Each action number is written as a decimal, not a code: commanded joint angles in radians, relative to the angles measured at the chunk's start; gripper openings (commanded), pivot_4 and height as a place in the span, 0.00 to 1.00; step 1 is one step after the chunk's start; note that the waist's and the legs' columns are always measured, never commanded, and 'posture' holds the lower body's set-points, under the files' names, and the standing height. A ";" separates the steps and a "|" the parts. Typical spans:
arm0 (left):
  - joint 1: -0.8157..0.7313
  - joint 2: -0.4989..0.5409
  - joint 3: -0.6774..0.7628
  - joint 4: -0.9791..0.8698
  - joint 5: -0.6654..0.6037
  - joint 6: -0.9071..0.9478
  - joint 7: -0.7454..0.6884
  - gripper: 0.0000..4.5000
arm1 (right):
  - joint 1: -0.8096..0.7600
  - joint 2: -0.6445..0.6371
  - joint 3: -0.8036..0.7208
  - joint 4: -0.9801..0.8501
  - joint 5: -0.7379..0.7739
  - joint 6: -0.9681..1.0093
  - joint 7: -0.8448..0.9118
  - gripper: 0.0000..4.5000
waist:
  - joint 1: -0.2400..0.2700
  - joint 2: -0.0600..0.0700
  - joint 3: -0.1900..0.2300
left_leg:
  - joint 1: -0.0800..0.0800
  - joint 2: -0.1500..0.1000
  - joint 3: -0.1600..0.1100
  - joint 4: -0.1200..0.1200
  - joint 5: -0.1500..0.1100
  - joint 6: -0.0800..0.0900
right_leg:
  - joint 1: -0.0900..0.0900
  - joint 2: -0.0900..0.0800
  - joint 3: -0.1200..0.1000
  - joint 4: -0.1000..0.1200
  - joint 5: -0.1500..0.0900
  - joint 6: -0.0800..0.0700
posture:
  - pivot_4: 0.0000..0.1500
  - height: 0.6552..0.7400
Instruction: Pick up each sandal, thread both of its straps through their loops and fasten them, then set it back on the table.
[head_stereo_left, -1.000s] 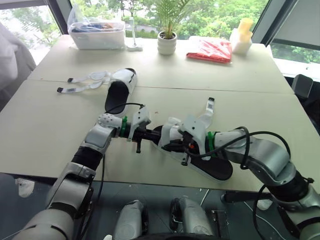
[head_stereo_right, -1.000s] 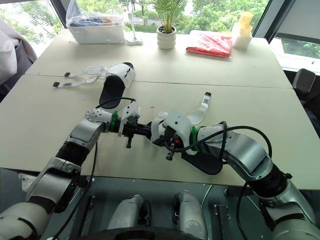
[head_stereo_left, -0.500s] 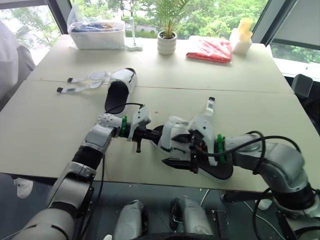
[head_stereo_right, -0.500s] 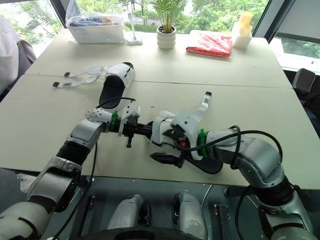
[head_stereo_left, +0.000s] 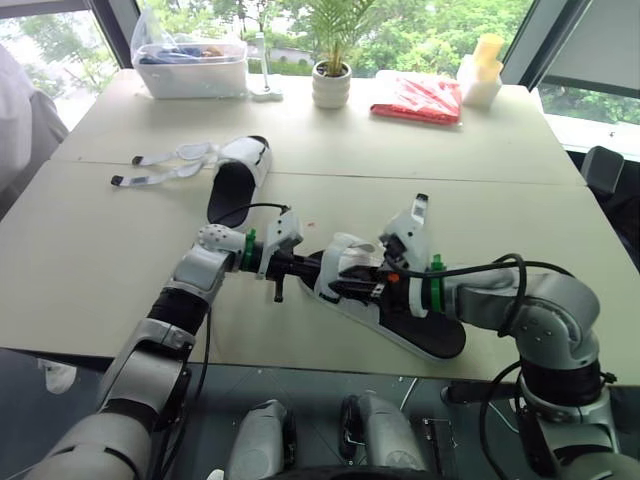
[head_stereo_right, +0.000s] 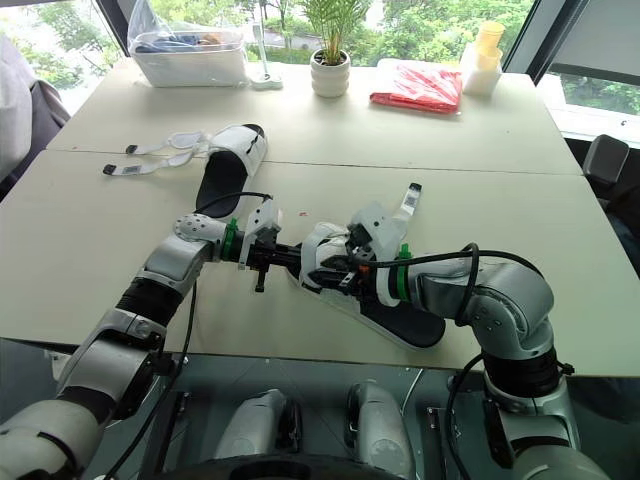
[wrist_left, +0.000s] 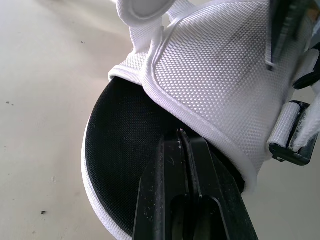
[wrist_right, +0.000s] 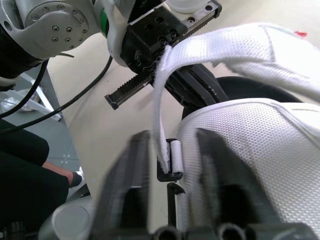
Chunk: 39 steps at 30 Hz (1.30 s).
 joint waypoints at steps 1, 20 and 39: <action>0.002 0.009 0.006 -0.011 0.012 0.000 0.006 0.00 | -0.013 0.017 -0.002 -0.007 0.002 -0.012 -0.008 0.01 | -0.001 0.000 0.000 | 0.000 0.000 0.000 0.000 0.000 0.000 | 0.000 0.000 0.000 0.000 0.000 0.000 | 1.00 0.87; 0.005 0.007 0.003 -0.012 0.012 -0.001 0.012 0.00 | 0.048 -0.079 0.012 -0.061 -0.054 -0.117 0.042 0.30 | -0.001 0.000 0.000 | 0.000 0.000 0.000 0.000 0.000 0.000 | 0.000 0.000 0.000 0.000 0.000 0.000 | 1.00 0.87; 0.041 0.004 -0.020 -0.061 0.016 0.015 -0.005 0.00 | 0.279 -0.024 0.021 -0.145 0.068 -0.111 -0.253 0.41 | -0.002 0.000 0.000 | 0.000 0.000 0.000 -0.002 0.000 0.000 | 0.000 0.000 0.000 -0.001 0.000 0.000 | 1.00 0.87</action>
